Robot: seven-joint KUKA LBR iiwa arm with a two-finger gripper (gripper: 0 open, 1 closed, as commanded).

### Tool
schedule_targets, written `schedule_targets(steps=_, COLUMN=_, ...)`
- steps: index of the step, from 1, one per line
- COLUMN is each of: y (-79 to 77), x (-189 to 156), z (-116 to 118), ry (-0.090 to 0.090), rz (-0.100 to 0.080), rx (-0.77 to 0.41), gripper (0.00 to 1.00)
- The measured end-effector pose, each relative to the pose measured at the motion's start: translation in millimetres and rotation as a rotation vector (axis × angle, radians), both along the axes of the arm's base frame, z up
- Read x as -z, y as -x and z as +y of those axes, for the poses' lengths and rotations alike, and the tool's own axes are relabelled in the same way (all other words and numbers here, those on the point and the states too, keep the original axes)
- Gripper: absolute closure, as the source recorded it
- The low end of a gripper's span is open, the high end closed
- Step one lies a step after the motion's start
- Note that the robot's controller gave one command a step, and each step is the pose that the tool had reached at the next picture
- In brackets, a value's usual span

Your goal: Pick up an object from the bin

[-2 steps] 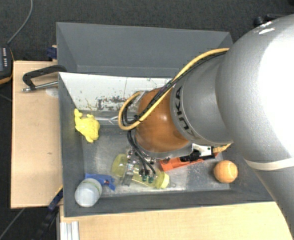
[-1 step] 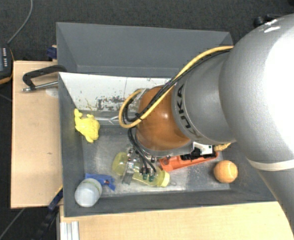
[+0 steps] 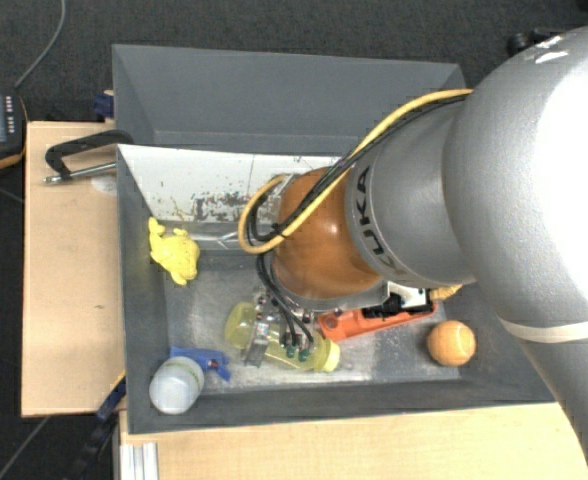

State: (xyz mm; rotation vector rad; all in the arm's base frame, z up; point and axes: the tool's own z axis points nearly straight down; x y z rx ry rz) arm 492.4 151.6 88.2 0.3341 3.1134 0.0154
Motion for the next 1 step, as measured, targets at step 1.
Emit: schedule_targets(steps=1, y=-0.2, x=-4.0, z=0.2, ry=-0.001, rz=-0.001, rx=0.000, gripper=1.00)
